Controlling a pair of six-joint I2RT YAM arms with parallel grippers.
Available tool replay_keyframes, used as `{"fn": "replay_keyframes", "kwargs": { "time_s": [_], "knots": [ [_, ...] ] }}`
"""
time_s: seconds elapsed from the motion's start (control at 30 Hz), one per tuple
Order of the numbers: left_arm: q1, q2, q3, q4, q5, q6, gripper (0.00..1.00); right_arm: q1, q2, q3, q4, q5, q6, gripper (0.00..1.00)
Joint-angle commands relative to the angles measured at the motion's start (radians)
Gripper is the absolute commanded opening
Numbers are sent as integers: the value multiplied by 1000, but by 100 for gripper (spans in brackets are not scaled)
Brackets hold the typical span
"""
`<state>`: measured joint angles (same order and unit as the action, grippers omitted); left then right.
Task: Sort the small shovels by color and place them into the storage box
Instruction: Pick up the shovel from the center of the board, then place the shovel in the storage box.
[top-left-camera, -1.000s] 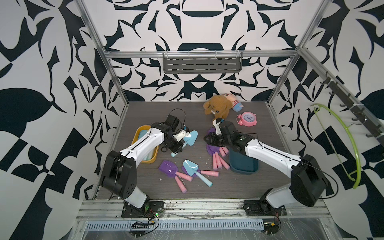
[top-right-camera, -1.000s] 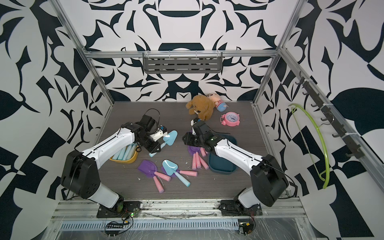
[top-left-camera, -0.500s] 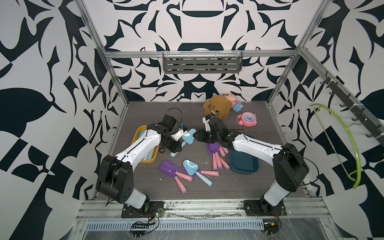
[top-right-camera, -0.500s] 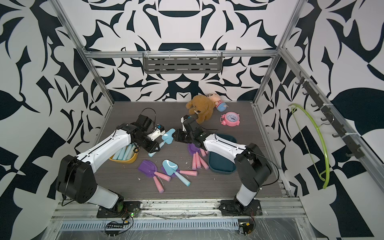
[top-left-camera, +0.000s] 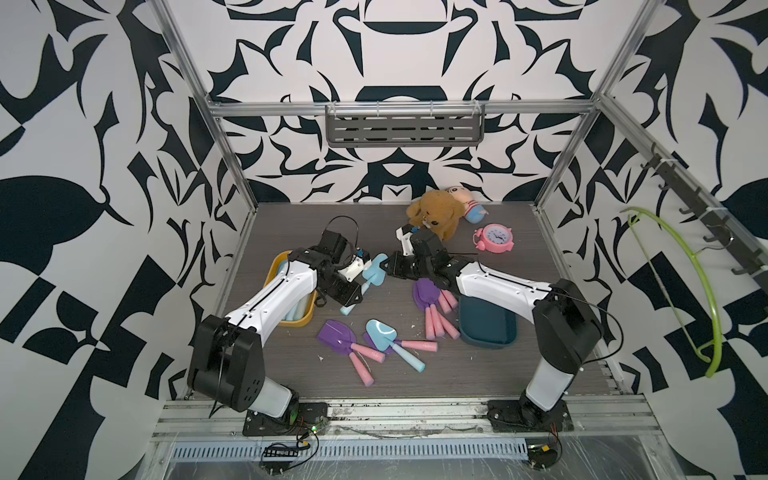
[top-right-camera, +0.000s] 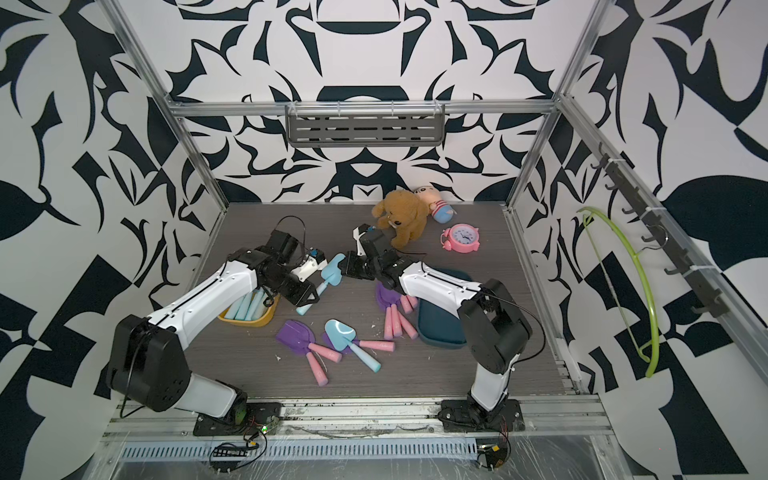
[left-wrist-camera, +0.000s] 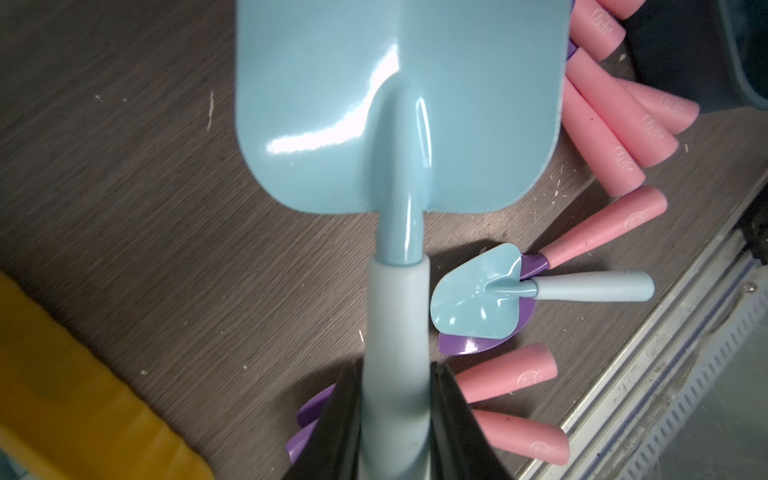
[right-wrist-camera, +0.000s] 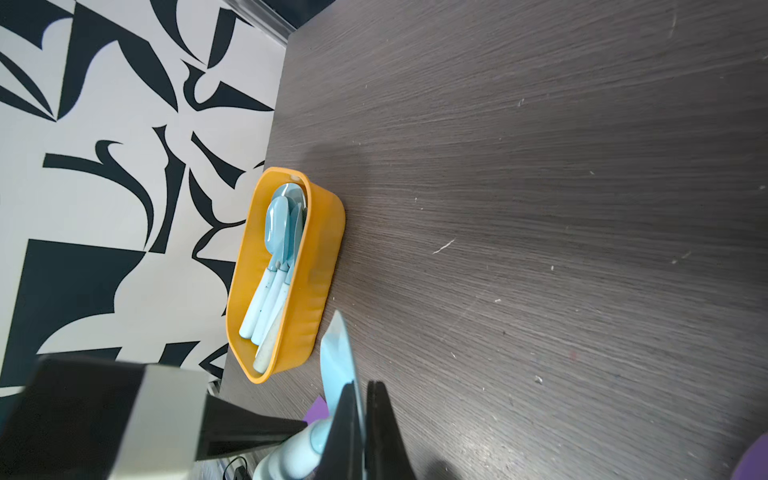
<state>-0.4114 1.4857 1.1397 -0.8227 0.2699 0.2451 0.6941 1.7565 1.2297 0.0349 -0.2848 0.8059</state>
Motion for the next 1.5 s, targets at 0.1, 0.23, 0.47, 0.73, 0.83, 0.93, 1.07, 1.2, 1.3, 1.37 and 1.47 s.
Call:
{"fn": "replay_keyframes", "kwargs": {
  "time_s": [0.1, 0.23, 0.47, 0.73, 0.83, 0.93, 1.07, 1.2, 1.3, 1.37, 1.47],
  "knots": [
    [34, -42, 3, 0, 54, -23, 46, 24, -48, 75, -114, 134, -59, 0],
    [36, -28, 2, 27, 53, -26, 46, 43, -43, 108, -139, 146, -75, 0],
    [36, 7, 21, 23, 66, -33, 43, 62, -34, 144, -135, 131, -72, 0],
    [36, 26, 43, 22, 74, -44, 34, 82, -21, 168, -121, 109, -63, 0],
    [36, 24, 45, 23, 80, -46, 29, 86, -15, 172, -112, 97, -57, 0],
    [36, 22, 44, 25, 81, -46, 19, 88, -8, 178, -104, 84, -55, 0],
    [36, 16, 43, 24, 67, -41, 0, 90, -8, 180, -108, 83, -61, 3],
    [82, -8, 32, 26, 7, -46, 0, 90, -31, 175, -144, 122, -96, 41],
    [172, -36, 12, 28, -24, -63, 0, 88, -54, 155, -168, 159, -111, 47],
    [249, -57, -9, 33, -55, -72, 0, 88, -66, 140, -179, 179, -119, 47],
    [365, -86, -44, 40, -78, -81, 0, 84, -77, 121, -188, 192, -127, 47]
  ]
}}
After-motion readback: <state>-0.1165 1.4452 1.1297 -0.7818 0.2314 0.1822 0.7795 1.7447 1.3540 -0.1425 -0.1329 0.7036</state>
